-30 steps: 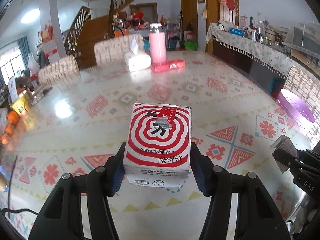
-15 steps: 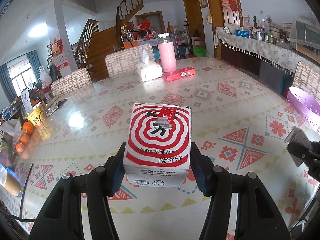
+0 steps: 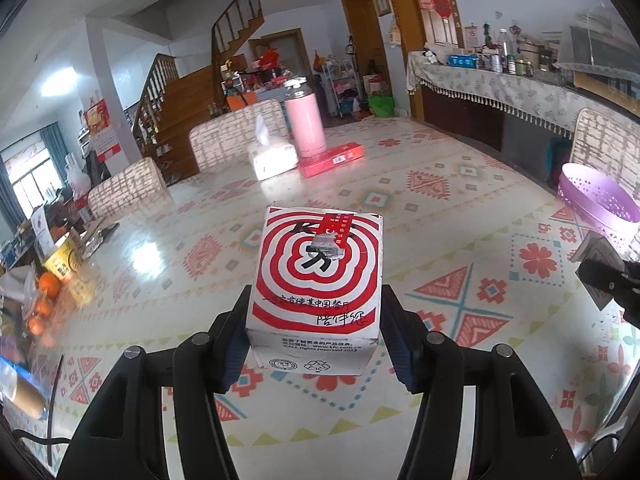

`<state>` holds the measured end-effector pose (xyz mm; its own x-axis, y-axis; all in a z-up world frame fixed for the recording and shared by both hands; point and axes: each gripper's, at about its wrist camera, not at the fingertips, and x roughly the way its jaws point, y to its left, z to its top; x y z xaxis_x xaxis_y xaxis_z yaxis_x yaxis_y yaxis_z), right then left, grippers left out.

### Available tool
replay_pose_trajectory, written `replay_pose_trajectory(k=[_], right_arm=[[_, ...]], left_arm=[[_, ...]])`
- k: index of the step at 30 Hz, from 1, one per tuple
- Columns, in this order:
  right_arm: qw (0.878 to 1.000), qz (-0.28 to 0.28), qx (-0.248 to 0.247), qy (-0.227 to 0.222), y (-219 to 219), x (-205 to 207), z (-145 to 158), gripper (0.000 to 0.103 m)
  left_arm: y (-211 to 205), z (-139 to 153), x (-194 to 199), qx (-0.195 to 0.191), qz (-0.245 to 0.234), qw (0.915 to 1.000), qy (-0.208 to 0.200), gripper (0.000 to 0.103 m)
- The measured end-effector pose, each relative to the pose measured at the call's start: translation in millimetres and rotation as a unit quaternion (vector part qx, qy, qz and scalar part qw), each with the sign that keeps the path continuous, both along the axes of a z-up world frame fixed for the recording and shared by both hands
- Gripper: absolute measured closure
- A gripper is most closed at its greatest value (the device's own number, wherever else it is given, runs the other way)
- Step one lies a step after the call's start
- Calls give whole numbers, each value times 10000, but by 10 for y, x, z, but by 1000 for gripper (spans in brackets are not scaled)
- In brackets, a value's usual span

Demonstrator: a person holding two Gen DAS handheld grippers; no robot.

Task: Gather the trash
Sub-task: 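Carry the coil box with the left tool while the right carries the clear box to the basket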

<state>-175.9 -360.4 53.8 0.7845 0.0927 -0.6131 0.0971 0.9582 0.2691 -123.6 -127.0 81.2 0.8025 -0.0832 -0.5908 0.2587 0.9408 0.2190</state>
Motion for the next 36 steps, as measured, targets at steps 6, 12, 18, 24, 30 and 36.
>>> replay_pose_trajectory(k=[6, 12, 18, 24, 30, 36], right_arm=[[9999, -137, 61, -43, -173, -24, 23, 66], [9996, -248, 145, -72, -355, -32, 37, 65], [9992, -368, 161, -90, -538, -63, 65, 65], [9984, -524, 180, -120, -766, -90, 117, 65], [9975, -673, 145, -162, -980, -124, 195, 65], [9963, -841, 87, -177, -1187, -166, 245, 65]], left_arm=[[-236, -19, 11, 152, -193, 9997, 1, 45], [-467, -23, 22, 237, -357, 9991, 22, 45], [-716, -21, 62, 276, -542, 9981, 75, 45], [-980, -20, 86, 292, -766, 9965, 140, 45], [-1230, -1, 104, 273, -976, 9947, 184, 45], [-1491, 50, 163, 140, -1236, 9918, 289, 45]])
